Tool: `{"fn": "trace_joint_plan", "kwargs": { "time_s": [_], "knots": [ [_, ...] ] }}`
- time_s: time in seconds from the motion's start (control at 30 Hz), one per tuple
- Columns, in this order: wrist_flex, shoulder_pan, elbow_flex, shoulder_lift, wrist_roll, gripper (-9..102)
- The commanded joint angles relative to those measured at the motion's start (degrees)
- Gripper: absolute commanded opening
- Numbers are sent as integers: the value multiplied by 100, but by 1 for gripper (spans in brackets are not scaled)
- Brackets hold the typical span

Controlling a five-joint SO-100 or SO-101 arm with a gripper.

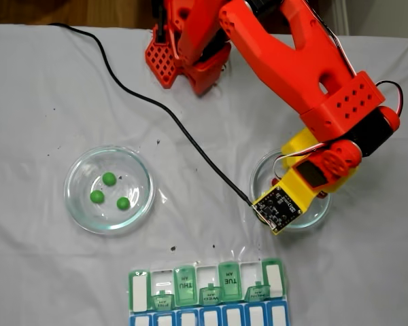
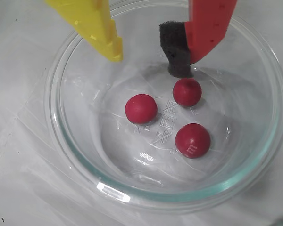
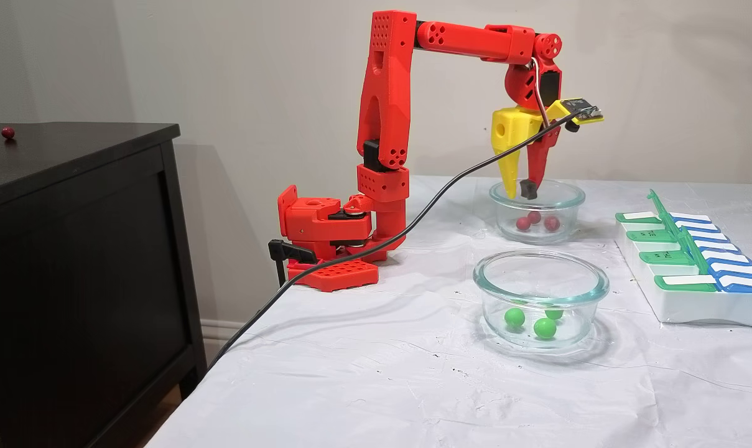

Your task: Sort medicines into box.

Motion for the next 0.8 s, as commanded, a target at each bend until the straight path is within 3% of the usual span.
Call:
{"fn": "trace_joint_plan", "kwargs": {
  "time_s": [0.0, 0.2, 0.77],
  "knots": [
    [-97, 0, -158, 413, 149, 24],
    [-571, 35, 211, 527, 299, 24],
    [-949, 0, 510, 202, 738, 29]
  ]
}}
